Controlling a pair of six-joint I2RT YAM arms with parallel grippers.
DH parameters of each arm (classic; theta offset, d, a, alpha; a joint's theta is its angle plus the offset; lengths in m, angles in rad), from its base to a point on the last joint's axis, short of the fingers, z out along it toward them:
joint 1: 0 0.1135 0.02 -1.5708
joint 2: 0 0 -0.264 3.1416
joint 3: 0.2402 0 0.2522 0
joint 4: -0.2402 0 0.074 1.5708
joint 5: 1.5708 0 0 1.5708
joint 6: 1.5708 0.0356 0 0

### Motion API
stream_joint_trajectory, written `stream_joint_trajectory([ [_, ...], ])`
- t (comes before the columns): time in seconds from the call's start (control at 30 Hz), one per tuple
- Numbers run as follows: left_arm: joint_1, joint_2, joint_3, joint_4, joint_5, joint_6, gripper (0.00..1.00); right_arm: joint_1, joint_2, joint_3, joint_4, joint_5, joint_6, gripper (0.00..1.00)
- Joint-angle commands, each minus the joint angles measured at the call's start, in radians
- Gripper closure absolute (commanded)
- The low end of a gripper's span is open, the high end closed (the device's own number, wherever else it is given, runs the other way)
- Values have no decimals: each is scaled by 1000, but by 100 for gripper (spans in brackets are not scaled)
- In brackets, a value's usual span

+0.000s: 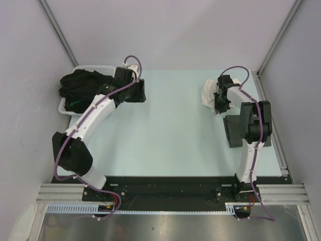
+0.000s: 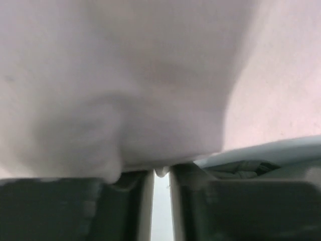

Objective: Fold and stack the t-shirts
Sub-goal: Move the tshirt to the center of the board

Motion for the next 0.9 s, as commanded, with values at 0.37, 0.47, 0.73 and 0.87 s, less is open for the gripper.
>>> stream_joint_trajectory([
  [0.37,-6,-21,-44,28,-2,-41,37,321,-7,649,-199,-269,67,100],
  [0.47,-6,-19,-29,11,-69,-41,37,398,81,1011,-285,-320,104,100],
  [0.73,-5,-88,-58,0,-177,-31,36,336,-93,929,-69,-443,262,100],
  [0.87,-5,-114,-95,23,-169,-45,36,270,-147,874,-52,-464,264,100],
])
